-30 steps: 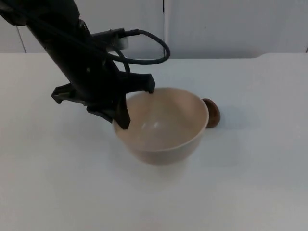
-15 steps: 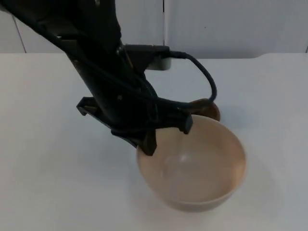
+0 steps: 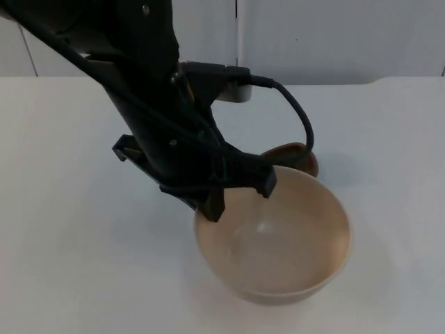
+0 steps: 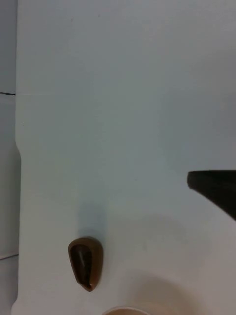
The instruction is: Pick up the bowl with the left hand and pour the coffee beans from the cup into the bowl with the right hand.
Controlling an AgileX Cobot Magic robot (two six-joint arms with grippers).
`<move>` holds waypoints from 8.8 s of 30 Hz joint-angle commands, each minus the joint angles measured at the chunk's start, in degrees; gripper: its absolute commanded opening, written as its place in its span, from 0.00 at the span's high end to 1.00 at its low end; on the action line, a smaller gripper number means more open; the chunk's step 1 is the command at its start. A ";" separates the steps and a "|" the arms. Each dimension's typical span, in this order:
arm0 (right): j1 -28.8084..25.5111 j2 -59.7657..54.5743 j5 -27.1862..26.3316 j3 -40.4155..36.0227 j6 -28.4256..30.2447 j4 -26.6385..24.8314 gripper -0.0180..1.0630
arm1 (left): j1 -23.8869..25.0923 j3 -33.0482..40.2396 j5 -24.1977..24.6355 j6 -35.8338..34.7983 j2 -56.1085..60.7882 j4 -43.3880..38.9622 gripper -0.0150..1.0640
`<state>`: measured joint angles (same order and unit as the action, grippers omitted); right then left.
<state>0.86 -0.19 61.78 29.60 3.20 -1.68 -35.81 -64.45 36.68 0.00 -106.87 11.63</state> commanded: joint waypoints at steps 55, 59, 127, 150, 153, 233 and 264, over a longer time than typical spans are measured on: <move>-0.38 -50.87 -10.83 19.73 9.04 -15.37 0.01 | -0.15 0.21 2.63 -25.77 0.65 -16.59 0.99; -0.14 -57.11 -10.83 23.01 9.27 -15.64 0.01 | -0.15 0.21 2.46 -25.77 0.65 -16.59 0.99; 26.80 -137.81 1.75 90.86 -17.46 7.47 0.05 | -0.15 0.21 2.41 -26.88 -1.44 -15.96 0.99; 26.80 -142.52 -1.43 90.86 -23.56 9.12 0.11 | -0.15 0.21 2.64 -26.88 -1.94 -15.62 0.99; 26.80 -142.52 -1.85 90.86 -23.79 9.12 0.11 | -0.15 0.21 2.52 -26.88 -1.94 -15.62 0.99; 26.80 -119.49 8.19 90.17 -8.09 6.44 0.98 | -0.15 0.21 1.99 -26.88 -1.94 -16.20 0.99; 34.11 -95.67 -2.98 47.93 -16.24 9.84 0.98 | -0.15 0.21 1.03 -28.59 -1.94 -15.30 0.99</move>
<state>32.65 -96.20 60.43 77.63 -10.07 5.43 -35.81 -64.45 38.09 -27.68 -108.86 -4.53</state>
